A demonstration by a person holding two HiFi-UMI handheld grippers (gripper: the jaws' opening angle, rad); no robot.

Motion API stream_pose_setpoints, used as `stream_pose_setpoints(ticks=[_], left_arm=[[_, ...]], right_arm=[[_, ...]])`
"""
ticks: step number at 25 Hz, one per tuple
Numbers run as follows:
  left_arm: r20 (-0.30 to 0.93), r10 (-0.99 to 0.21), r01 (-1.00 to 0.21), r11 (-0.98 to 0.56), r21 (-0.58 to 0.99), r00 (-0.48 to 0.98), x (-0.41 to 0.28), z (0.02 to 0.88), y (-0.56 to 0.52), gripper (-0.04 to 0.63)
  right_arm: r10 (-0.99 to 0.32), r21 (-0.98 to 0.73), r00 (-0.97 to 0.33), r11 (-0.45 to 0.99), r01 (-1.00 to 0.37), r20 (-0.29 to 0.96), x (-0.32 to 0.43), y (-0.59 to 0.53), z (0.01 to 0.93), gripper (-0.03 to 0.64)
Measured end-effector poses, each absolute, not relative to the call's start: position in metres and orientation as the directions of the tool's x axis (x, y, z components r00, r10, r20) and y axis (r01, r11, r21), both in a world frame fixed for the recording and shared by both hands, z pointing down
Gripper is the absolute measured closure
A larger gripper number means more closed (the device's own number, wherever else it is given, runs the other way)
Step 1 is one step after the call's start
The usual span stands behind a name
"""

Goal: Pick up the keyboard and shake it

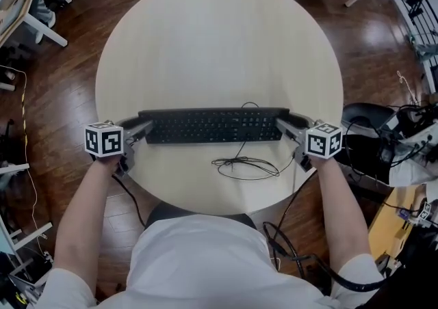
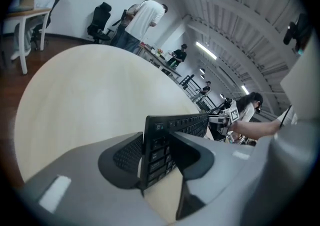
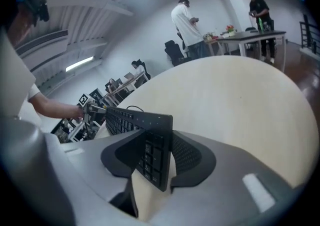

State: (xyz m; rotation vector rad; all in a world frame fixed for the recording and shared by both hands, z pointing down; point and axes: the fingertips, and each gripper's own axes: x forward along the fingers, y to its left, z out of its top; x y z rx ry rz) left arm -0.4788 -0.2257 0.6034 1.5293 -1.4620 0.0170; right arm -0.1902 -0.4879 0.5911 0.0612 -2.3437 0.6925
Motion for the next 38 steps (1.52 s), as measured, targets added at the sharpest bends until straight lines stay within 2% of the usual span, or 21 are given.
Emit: stream_pose_setpoints(ticks=[2, 18, 33, 38], left_arm=[[0.589, -0.767, -0.803, 0.171, 0.570, 0.255, -0.485, 0.592, -0.233, 0.435], [0.617, -0.755, -0.894, 0.095, 0.438, 0.223, -0.463, 0.590, -0.201, 0.431], [0.660, -0.724, -0.944, 0.036, 0.328, 0.202, -0.439, 0.586, -0.172, 0.428], [0.696, -0.696, -0.967, 0.008, 0.254, 0.178, -0.424, 0.589, -0.157, 0.425]], right_arm=[[0.103, -0.379, -0.756, 0.904, -0.200, 0.646, -0.191, -0.490, 0.587, 0.479], [-0.016, -0.049, -0.735, 0.997, -0.067, 0.678, -0.161, -0.449, 0.585, 0.488], [-0.103, 0.234, -0.706, 0.968, 0.090, 0.701, -0.138, -0.421, 0.583, 0.511], [-0.122, 0.287, -0.675, 0.948, 0.137, 0.727, -0.122, -0.409, 0.586, 0.549]])
